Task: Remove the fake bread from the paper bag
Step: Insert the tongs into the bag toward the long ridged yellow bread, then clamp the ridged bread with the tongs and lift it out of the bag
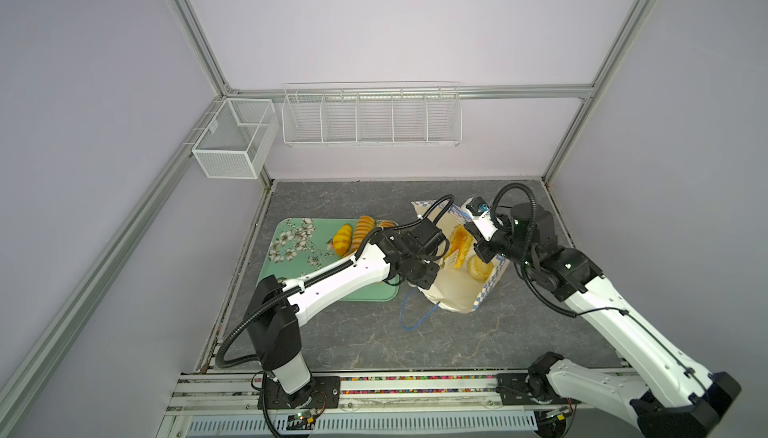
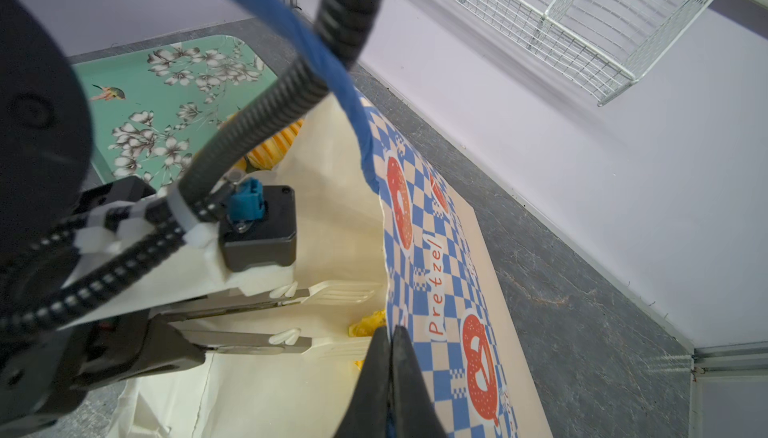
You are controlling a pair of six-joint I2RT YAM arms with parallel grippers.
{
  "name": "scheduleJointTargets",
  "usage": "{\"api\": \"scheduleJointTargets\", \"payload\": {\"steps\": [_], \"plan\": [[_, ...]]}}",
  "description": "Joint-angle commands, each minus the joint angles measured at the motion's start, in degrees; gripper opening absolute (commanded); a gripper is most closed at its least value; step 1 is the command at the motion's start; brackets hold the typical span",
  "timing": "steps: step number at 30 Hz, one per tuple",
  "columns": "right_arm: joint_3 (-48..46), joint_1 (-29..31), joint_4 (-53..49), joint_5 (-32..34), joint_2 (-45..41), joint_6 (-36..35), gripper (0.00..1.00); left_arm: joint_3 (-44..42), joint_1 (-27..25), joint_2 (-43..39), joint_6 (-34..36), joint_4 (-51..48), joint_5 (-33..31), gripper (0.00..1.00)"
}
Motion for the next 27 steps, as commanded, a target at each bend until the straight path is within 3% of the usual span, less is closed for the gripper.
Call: {"api": "scheduleJointTargets", "payload": {"steps": [1, 18, 27], "plan": [[-1.4, 0.5, 1.3, -0.2, 0.1, -0.5, 0.07, 3.3, 0.7, 0.2, -1.8, -1.3, 1.1, 0.32], [-2.5, 0.4, 3.7, -0.2, 0.2, 1.0, 0.07, 5.5, 5.9, 3.8, -2.9, 2.4, 10.8, 0.35], [-3.5, 0.5, 3.8, 0.0, -1.0, 1.2, 0.07, 3.1, 6.7, 5.3, -2.9, 8.2, 21.3, 0.35]]}}
